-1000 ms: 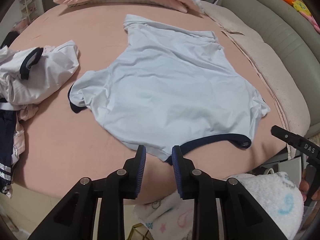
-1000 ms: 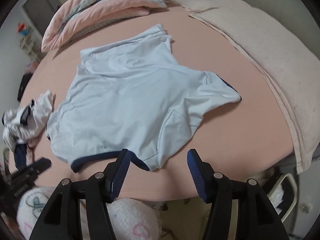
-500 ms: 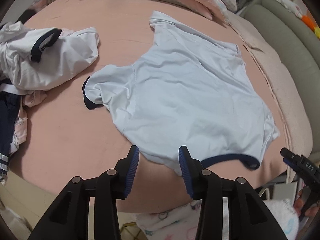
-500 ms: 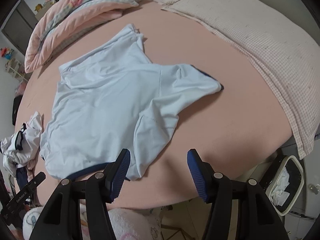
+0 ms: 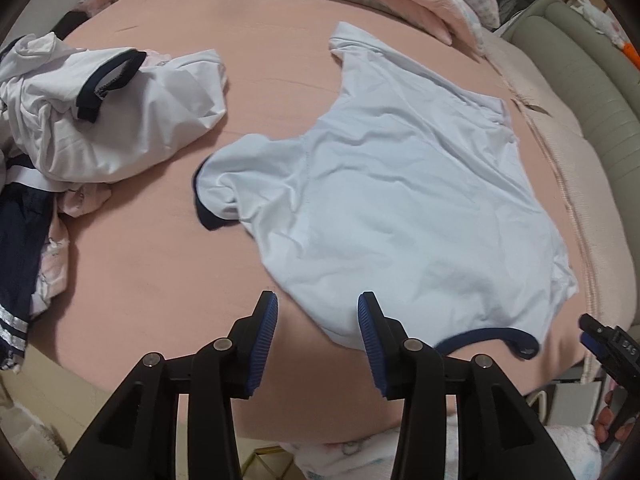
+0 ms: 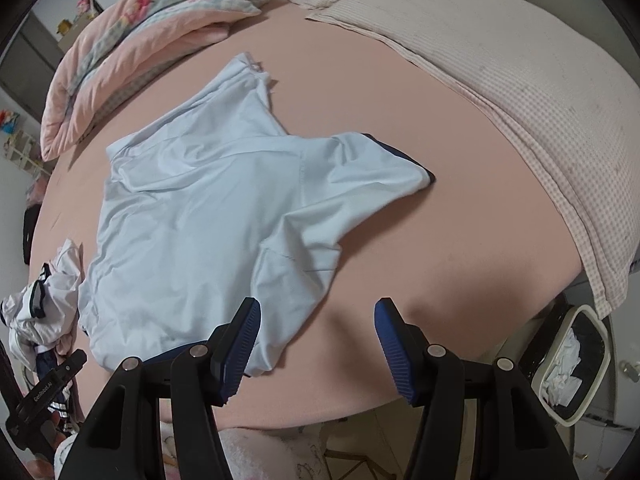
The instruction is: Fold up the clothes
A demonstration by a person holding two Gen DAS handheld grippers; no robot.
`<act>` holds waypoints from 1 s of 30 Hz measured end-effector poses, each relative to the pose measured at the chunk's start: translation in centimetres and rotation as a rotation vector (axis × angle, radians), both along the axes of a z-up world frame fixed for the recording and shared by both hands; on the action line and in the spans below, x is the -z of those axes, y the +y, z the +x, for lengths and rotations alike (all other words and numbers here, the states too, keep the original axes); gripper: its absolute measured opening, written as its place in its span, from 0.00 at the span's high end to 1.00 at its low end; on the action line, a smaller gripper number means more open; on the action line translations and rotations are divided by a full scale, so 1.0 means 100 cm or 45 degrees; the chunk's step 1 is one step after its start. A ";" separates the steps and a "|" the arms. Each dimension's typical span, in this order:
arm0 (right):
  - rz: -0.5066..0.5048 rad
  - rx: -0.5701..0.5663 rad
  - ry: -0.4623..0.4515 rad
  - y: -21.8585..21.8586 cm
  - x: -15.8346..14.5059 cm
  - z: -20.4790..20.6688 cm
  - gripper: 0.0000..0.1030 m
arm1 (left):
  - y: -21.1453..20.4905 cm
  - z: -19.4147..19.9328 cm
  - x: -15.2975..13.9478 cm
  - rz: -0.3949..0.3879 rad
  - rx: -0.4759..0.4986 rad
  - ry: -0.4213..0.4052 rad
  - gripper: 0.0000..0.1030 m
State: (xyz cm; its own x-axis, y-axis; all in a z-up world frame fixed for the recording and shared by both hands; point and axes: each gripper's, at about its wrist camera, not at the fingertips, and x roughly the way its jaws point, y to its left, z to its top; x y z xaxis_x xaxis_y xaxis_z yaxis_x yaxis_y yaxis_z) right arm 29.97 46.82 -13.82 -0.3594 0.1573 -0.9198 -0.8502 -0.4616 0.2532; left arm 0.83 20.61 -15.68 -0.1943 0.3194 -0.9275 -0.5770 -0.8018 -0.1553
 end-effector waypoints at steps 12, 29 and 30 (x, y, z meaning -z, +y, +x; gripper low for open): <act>-0.034 0.062 -0.051 0.029 0.027 -0.005 0.43 | 0.021 -0.020 0.017 -0.079 0.009 0.048 0.63; -0.253 0.305 0.270 0.049 0.056 0.006 0.43 | -0.011 -0.057 0.031 0.050 -0.232 -0.073 0.49; -0.273 0.338 0.304 0.050 0.057 0.010 0.43 | -0.013 -0.058 0.031 0.068 -0.248 -0.087 0.45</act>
